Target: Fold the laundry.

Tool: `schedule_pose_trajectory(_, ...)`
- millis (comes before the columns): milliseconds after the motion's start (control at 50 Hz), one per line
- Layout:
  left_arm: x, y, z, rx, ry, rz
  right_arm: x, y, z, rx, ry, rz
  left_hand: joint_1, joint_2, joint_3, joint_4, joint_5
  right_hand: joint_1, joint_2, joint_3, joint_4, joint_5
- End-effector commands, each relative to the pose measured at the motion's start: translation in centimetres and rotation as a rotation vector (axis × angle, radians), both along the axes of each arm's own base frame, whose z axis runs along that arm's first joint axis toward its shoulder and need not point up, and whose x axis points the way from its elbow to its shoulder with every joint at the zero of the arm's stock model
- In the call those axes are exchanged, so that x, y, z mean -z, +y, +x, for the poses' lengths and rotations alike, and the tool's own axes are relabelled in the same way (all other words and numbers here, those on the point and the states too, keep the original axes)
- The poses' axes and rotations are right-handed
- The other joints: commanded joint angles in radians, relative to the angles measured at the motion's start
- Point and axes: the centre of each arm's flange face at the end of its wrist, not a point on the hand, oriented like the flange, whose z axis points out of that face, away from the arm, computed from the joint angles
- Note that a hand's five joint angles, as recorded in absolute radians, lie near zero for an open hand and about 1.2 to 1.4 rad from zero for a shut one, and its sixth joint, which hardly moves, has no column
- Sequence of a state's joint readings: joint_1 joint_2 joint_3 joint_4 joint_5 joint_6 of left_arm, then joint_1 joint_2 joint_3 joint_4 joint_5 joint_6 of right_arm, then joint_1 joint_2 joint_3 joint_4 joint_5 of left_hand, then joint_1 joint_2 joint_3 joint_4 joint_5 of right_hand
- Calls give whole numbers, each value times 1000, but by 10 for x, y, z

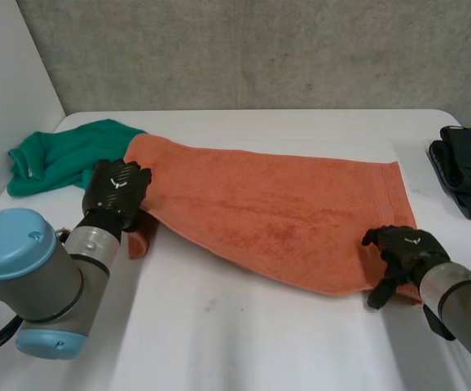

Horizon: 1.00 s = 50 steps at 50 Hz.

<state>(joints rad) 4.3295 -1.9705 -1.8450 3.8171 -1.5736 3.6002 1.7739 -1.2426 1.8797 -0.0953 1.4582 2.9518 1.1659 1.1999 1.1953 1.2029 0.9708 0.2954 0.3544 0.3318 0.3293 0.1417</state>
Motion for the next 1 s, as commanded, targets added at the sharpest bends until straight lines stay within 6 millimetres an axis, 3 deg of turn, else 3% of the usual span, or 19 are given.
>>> schedule_pose_trajectory(20, -1, -4, 2, -10, 2, -4, 9, -3, -18, -15, 67, -25, 230, 196, 201, 193, 251, 92, 33, 55, 58, 71)
schedule_pose_trajectory(80, -1, -4, 3, -12, 1, -3, 10, -8, -23, -16, 102, -54, 230, 196, 201, 193, 251, 197, 138, 161, 163, 176)
schedule_pose_trajectory(120, 0, -4, 3, -12, 0, -1, 11, -13, -28, -10, 134, -82, 230, 196, 201, 193, 251, 420, 361, 383, 386, 399)
schedule_pose_trajectory(160, 1, -4, 3, -12, -3, 2, 12, -17, -31, -4, 149, -102, 230, 196, 201, 193, 251, 710, 651, 674, 676, 689)
schedule_pose_trajectory(180, 1, -4, 3, -12, -1, 3, 10, -22, -34, 3, 162, -128, 230, 196, 201, 193, 251, 1043, 984, 1006, 1009, 1022)
schedule_pose_trajectory(200, 2, -4, 4, -15, -4, 5, 10, -24, -35, 7, 167, -138, 230, 196, 201, 193, 251, 1100, 1041, 1064, 1066, 1079)
schedule_pose_trajectory(300, 9, -1, 6, -17, -18, 41, 6, -31, -42, 7, 211, -192, 230, 196, 201, 193, 251, 1101, 1042, 1064, 1067, 1080)
schedule_pose_trajectory(380, 19, 4, 9, -21, -43, 108, 2, -30, -42, -21, 254, -210, -74, -108, -103, -111, -53, 1101, 1042, 1064, 1067, 1080)
schedule_pose_trajectory(400, 23, 5, 11, -26, -55, 141, 2, -29, -42, -23, 259, -212, -278, -312, -307, -315, -257, 1101, 1042, 1064, 1067, 1080)
schedule_pose_trajectory(440, 28, 7, 14, -30, -68, 179, 2, -28, -42, -27, 266, -210, -420, -454, -450, -457, -400, 1101, 1042, 1064, 1067, 1080)
schedule_pose_trajectory(580, 42, 6, 29, -79, -94, 284, -2, -30, -43, -24, 271, -226, -582, -616, -612, -619, -561, 1101, 1042, 1064, 1067, 1080)
schedule_pose_trajectory(800, 33, -8, 31, -127, 150, 331, -15, -33, -49, 4, 271, -265, -594, -628, -624, -631, -574, 1101, 1042, 1064, 1067, 1080)
schedule_pose_trajectory(1000, 12, 3, 30, -128, 224, 359, -58, -39, -50, 24, 267, -378, -717, -751, -747, -754, -697, 1101, 1042, 1064, 1067, 1080)
